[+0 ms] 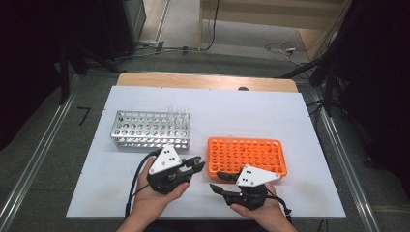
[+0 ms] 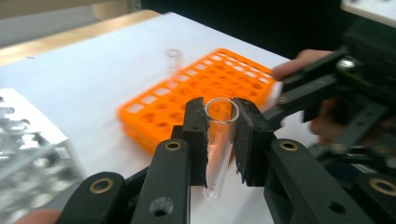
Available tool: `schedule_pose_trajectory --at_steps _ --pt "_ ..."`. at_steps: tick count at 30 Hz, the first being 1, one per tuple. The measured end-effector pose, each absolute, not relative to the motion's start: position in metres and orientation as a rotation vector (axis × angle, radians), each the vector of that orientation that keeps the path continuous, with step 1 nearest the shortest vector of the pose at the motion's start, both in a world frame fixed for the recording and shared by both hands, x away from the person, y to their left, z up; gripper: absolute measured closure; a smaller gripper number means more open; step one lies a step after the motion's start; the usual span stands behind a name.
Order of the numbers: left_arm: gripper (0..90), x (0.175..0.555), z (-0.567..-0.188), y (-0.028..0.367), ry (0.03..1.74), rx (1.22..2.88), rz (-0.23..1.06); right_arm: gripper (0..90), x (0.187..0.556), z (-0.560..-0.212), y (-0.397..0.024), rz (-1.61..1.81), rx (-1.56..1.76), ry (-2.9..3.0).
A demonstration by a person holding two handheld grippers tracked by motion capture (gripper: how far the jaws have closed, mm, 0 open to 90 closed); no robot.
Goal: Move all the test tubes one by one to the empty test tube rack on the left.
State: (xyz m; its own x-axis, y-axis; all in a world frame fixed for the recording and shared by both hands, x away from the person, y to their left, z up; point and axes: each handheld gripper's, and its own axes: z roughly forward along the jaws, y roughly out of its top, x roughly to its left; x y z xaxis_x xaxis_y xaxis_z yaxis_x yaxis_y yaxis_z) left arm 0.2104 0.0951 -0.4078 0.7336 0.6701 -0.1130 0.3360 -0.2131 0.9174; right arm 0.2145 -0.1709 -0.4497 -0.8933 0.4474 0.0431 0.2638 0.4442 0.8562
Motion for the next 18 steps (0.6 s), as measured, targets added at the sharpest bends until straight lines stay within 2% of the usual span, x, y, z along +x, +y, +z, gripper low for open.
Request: schedule_pose_trajectory --at_steps 10,13,18 --pt "75.8 0.254 -0.402 0.153 0.939 1.768 0.509 16.1 0.221 -0.450 -0.188 1.414 0.661 2.501" --pt "75.8 0.267 -0.398 0.163 0.968 1.750 0.546 9.8 0.224 -0.451 -0.191 1.406 0.684 2.521" --pt "75.8 0.292 -0.391 0.176 1.014 1.713 0.585 4.4 0.225 -0.451 -0.192 1.408 0.696 2.536"
